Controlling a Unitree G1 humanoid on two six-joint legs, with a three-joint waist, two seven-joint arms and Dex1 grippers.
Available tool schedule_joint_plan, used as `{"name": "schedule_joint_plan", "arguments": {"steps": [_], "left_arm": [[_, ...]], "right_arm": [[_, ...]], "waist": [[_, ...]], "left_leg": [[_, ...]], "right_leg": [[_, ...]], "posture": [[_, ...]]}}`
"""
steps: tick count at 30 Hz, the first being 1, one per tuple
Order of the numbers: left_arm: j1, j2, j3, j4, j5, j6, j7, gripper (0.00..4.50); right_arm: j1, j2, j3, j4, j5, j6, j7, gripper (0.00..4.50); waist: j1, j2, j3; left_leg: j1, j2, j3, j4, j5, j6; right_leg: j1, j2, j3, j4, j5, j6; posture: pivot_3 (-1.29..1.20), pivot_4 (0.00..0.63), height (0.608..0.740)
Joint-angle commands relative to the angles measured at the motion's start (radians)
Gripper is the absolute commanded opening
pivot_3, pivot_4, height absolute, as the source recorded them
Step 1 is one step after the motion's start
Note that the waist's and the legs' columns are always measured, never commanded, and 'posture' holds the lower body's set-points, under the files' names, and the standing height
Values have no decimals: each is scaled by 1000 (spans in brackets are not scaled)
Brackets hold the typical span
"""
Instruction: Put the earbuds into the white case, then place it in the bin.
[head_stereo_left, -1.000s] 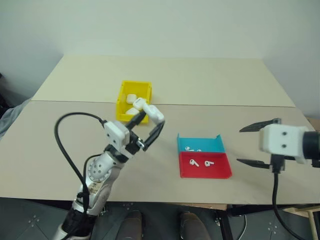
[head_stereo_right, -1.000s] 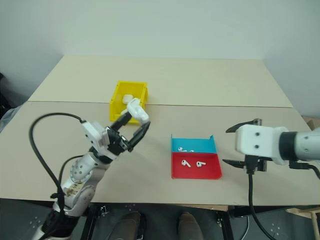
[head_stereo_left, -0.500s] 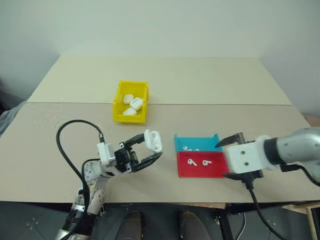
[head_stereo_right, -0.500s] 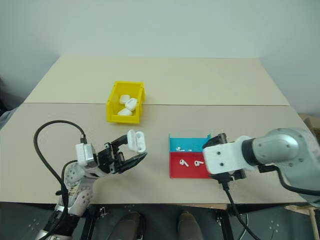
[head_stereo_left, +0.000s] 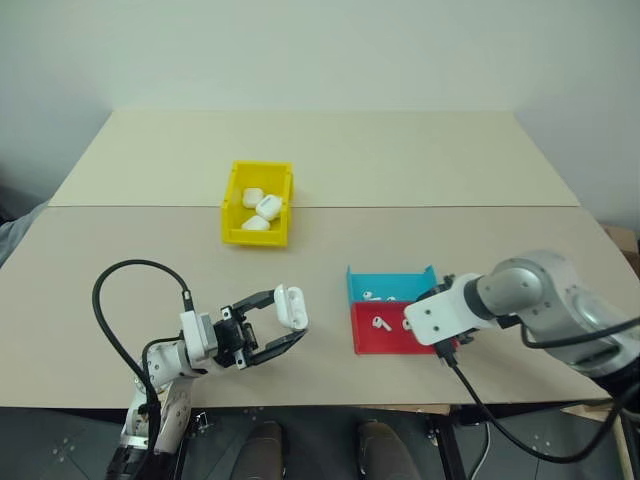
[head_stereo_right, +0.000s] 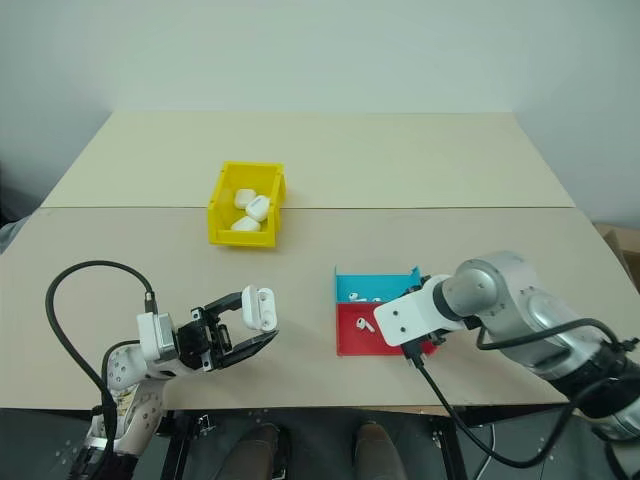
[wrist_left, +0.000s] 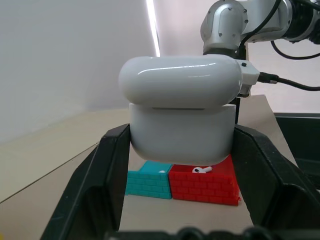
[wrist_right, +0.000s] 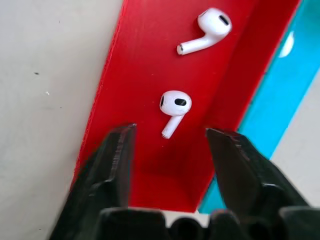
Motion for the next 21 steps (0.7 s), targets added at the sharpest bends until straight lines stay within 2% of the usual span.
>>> {"name": "schedule_joint_plan", "arguments": {"steps": [1, 10, 21], "left_arm": [[13, -3, 7, -68, 4, -1, 30, 2745], [20, -3, 3, -76, 29, 2, 71, 2745], [33, 3, -3, -80, 56, 5, 89, 2745]], "right_arm": [[-22, 1, -16, -12, -13, -15, 57, 2309], [-42, 87, 3, 19, -86, 53, 99, 2309], [-65, 117, 6, 37, -105, -12, 135, 2309]], "waist": [[0, 0, 0], [-1, 0, 0], [0, 0, 0]], "left_leg": [[0, 0, 0, 0, 0, 0], [1, 0, 0, 0, 0, 0], [0, 0, 0, 1, 0, 0]], "right_leg": [[0, 0, 0, 0, 0, 0], [0, 0, 0, 1, 0, 0], [0, 0, 0, 1, 0, 0]], "posture": [[0, 150, 740], [0, 150, 740], [0, 150, 740]]}}
